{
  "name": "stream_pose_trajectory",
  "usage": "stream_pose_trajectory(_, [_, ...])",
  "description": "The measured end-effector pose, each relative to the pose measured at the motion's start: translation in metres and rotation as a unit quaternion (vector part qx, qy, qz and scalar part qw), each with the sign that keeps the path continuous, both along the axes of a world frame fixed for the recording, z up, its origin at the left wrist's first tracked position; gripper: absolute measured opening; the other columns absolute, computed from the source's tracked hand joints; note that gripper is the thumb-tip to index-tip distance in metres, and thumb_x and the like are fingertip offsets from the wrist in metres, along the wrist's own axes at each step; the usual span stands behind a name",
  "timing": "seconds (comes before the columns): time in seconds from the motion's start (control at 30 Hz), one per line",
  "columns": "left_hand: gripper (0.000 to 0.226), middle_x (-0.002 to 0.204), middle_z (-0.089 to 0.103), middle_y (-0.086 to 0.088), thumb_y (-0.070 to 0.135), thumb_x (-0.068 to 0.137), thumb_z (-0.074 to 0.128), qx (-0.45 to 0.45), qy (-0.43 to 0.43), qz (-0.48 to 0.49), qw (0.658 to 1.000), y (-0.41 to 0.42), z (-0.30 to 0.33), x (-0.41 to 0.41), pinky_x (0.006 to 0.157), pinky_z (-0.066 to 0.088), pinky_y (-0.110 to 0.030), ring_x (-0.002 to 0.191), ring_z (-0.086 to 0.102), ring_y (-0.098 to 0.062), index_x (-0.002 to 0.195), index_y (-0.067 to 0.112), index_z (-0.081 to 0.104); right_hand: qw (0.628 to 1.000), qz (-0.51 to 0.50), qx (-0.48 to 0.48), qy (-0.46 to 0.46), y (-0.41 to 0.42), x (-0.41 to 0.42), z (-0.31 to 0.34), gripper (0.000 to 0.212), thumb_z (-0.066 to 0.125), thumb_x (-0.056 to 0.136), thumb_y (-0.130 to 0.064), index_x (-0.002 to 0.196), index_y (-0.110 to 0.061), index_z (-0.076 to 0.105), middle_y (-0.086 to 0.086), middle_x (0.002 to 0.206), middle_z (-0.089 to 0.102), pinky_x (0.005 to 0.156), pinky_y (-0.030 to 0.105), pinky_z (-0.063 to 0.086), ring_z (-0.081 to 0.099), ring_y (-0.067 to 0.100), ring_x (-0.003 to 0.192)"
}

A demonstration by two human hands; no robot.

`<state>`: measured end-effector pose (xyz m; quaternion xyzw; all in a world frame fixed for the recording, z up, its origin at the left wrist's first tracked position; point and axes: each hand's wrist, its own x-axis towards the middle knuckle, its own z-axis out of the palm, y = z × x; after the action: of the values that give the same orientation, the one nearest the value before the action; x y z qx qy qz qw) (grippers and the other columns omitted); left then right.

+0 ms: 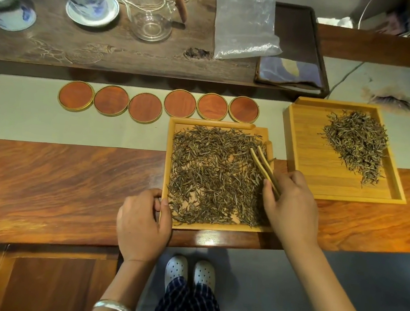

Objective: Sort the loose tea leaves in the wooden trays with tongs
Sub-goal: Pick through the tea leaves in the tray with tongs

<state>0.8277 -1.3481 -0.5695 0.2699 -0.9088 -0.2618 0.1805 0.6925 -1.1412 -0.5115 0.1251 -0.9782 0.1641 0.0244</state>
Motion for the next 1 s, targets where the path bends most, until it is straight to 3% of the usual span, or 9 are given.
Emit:
stream_pose_trajectory(0.13, [0.015, 0.065, 0.027, 0.025, 0.029, 0.085, 0.048, 0.003, -0.007, 0.0, 1.0, 0.0, 0.001, 0.0, 0.065, 0.027, -0.029, 0.068, 0.03, -0.009, 0.078, 0.031, 0.035, 0.998, -0.001, -0.059, 0.012, 0.005, 0.0, 0.009, 0.019, 0.062, 0.089, -0.019, 0.101, -0.004, 0.066, 0.01, 0.086, 0.053, 0.054, 0.025, 0.036, 0.055, 0.028, 0.067])
stream_pose_trajectory(0.3, [0.015, 0.064, 0.027, 0.025, 0.03, 0.085, 0.047, 0.007, -0.004, 0.0, 1.0, 0.0, 0.001, 0.0, 0.064, 0.027, -0.029, 0.068, 0.03, -0.009, 0.079, 0.033, 0.034, 0.992, 0.094, -0.079, -0.022, -0.003, 0.036, 0.016, 0.026, 0.064, 0.087, -0.021, 0.109, -0.009, 0.067, -0.002, 0.087, 0.052, 0.051, 0.007, 0.029, 0.048, 0.009, 0.062])
stream_pose_trajectory(0.4, [0.016, 0.063, 0.028, 0.025, 0.03, 0.086, 0.048, 0.006, -0.002, -0.002, 1.0, 0.0, 0.0, 0.0, 0.063, 0.026, -0.028, 0.067, 0.028, -0.008, 0.079, 0.034, 0.034, 0.989, 0.112, -0.06, -0.081, -0.012, 0.049, 0.008, 0.028, 0.062, 0.089, -0.023, 0.112, -0.011, 0.067, -0.001, 0.091, 0.055, 0.048, 0.018, 0.041, 0.054, 0.013, 0.063])
stream_pose_trajectory(0.5, [0.011, 0.064, 0.028, 0.025, 0.03, 0.086, 0.048, 0.006, -0.001, -0.004, 1.0, -0.001, -0.001, 0.001, 0.064, 0.027, -0.028, 0.068, 0.03, -0.009, 0.078, 0.03, 0.041, 0.991, 0.083, -0.067, -0.077, -0.01, 0.047, 0.006, 0.027, 0.062, 0.089, -0.022, 0.112, -0.009, 0.067, 0.002, 0.093, 0.056, 0.049, 0.029, 0.047, 0.058, 0.019, 0.066])
stream_pose_trajectory(0.7, [0.014, 0.066, 0.027, 0.026, 0.031, 0.086, 0.047, 0.003, -0.005, 0.001, 1.0, -0.001, -0.002, 0.001, 0.065, 0.03, -0.03, 0.069, 0.033, -0.011, 0.078, 0.019, 0.05, 0.991, 0.098, -0.061, -0.065, -0.005, 0.051, 0.008, 0.024, 0.064, 0.086, -0.022, 0.107, -0.01, 0.068, -0.001, 0.088, 0.055, 0.045, 0.025, 0.043, 0.057, 0.016, 0.062])
stream_pose_trajectory(0.9, [0.011, 0.065, 0.027, 0.024, 0.032, 0.087, 0.046, 0.001, -0.003, -0.004, 1.0, -0.001, 0.0, 0.0, 0.063, 0.031, -0.031, 0.067, 0.037, -0.015, 0.078, 0.029, 0.039, 0.996, 0.021, -0.081, -0.018, 0.013, 0.049, 0.007, 0.023, 0.064, 0.086, -0.021, 0.106, -0.01, 0.068, 0.001, 0.087, 0.053, 0.048, 0.025, 0.039, 0.056, 0.019, 0.065])
stream_pose_trajectory(1.0, [0.015, 0.065, 0.027, 0.022, 0.033, 0.087, 0.045, 0.002, -0.009, -0.001, 1.0, -0.001, -0.001, 0.001, 0.063, 0.034, -0.034, 0.068, 0.044, -0.022, 0.077, 0.023, 0.046, 0.997, -0.014, -0.071, -0.007, 0.024, 0.047, 0.008, 0.019, 0.065, 0.085, -0.018, 0.102, -0.009, 0.068, 0.003, 0.086, 0.052, 0.05, 0.025, 0.039, 0.056, 0.023, 0.065])
